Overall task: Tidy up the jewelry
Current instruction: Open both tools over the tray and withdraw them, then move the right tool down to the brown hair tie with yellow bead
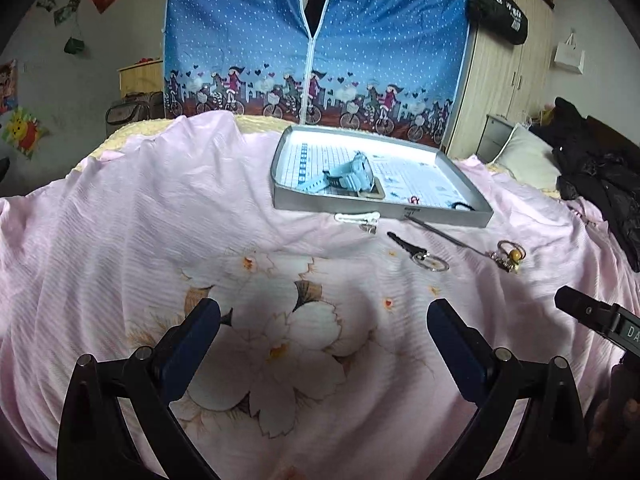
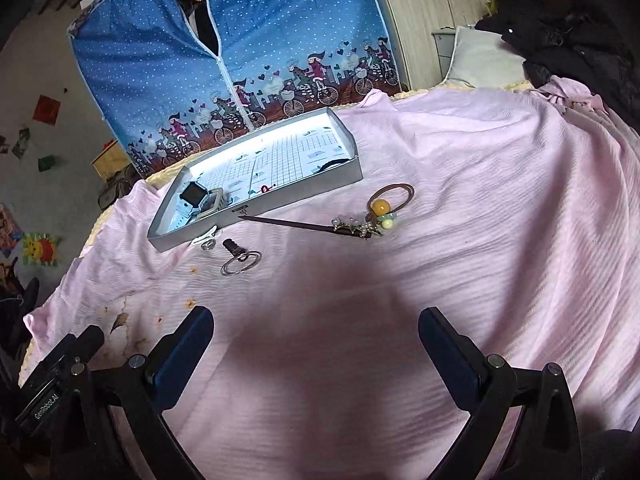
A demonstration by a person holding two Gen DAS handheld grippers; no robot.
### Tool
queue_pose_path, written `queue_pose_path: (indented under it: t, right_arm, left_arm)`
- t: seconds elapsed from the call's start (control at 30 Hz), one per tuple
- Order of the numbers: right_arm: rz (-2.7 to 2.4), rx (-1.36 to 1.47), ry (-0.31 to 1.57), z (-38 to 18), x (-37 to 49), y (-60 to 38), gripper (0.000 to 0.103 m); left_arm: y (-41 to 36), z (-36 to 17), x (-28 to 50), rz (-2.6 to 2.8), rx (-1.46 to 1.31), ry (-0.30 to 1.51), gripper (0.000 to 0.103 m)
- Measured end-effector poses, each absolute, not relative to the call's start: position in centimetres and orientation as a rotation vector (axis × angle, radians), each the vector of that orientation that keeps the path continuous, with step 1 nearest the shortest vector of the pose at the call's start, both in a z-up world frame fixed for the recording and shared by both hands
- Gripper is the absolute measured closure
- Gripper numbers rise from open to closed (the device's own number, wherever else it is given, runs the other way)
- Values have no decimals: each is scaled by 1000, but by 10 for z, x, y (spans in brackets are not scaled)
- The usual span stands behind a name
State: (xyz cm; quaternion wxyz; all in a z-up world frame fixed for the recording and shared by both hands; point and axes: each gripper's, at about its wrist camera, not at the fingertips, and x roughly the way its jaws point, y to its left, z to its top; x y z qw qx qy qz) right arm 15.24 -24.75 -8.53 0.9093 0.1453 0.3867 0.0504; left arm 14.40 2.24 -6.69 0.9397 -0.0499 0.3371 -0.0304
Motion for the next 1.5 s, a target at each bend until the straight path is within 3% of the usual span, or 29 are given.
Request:
queue_pose_path:
  t: [0.37, 0.67, 1.03, 1.27, 1.33, 1.43, 1.5]
  right_arm:
    - [143, 288, 902, -90, 178, -248, 0]
    - [221, 286, 961, -88, 196, -254, 0]
    - [227, 290, 990, -82, 263, -298, 0]
    - [279, 435, 1002, -99, 287, -323, 1]
    - [291, 434, 996, -102, 293, -324, 11]
    - [257, 414, 1002, -110, 302, -328, 42]
    - [234, 441, 1025, -119, 307, -334, 48]
  left_arm:
    - [20, -65, 150, -84, -112, 728, 2]
    - [28, -71, 190, -154, -281, 769, 2]
    - [-6, -79, 227, -212, -205, 795, 2]
    - [-43, -86, 254, -282, -151, 785, 4]
    - [-55, -92, 265, -297, -132, 803, 10]
    - [-69, -106, 281, -302, -81, 849, 26]
    - [-73, -120, 289, -277, -68, 879, 30]
